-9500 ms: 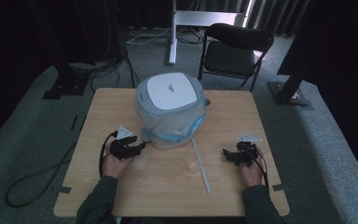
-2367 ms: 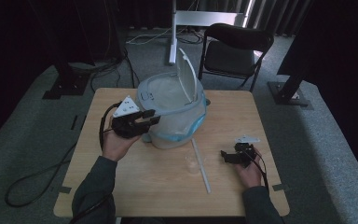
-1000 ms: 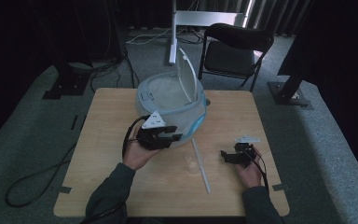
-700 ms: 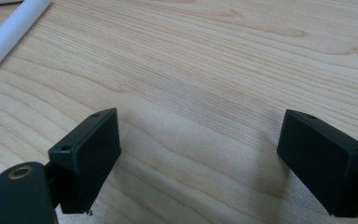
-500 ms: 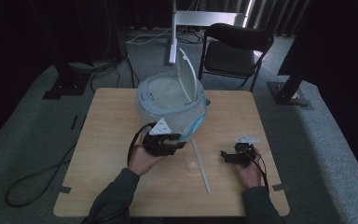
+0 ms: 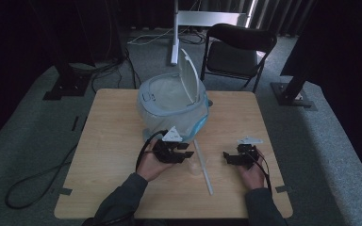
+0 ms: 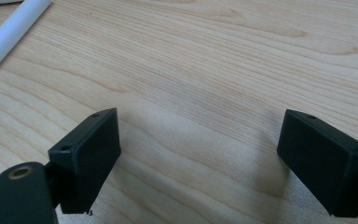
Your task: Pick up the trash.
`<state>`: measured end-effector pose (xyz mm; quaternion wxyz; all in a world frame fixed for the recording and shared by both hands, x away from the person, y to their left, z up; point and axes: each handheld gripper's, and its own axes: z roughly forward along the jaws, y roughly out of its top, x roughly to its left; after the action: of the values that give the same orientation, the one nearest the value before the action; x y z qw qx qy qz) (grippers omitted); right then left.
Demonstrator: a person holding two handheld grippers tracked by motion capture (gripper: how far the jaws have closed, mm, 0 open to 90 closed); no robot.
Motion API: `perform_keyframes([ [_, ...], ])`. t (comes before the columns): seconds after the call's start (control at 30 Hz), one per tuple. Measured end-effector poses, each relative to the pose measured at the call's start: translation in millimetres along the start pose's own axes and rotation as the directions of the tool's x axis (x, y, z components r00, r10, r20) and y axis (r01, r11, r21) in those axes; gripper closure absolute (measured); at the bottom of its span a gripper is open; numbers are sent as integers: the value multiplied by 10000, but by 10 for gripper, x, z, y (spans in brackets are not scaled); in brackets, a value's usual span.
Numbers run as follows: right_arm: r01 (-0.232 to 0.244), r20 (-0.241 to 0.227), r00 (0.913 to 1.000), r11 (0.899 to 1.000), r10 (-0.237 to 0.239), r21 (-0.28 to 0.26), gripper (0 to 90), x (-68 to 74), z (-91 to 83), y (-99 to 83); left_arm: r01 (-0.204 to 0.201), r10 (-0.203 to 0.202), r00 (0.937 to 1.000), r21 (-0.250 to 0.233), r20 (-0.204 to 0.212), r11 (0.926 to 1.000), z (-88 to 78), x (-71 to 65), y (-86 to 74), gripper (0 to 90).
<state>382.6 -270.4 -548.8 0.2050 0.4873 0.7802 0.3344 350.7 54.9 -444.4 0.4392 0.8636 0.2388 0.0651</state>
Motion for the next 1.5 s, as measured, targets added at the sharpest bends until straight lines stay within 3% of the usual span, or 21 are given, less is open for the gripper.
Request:
perform_keyframes([
  [0.53,6,4,10000,10000,-6,-3,121,0,1,0,193,-198,9998,587,70,9981,152,10,-85,584],
  [0.8,3,3,10000,10000,-3,-2,121,0,0,0,466,-478,9987,722,155,9963,95,61,-189,610],
  [1.03,3,3,10000,10000,-3,0,121,0,0,0,649,-660,9978,980,83,9931,36,89,-361,697],
  [1.2,4,3,10000,10000,-4,1,121,0,0,0,562,-585,9982,1317,136,9897,-3,105,-532,793],
  [1.27,4,4,10000,10000,-4,-1,121,0,0,0,566,-597,9980,1207,220,9911,-33,101,-599,851],
  [1.5,4,3,10000,10000,-4,0,121,0,0,0,627,-652,9975,824,279,9946,-136,141,-686,863],
])
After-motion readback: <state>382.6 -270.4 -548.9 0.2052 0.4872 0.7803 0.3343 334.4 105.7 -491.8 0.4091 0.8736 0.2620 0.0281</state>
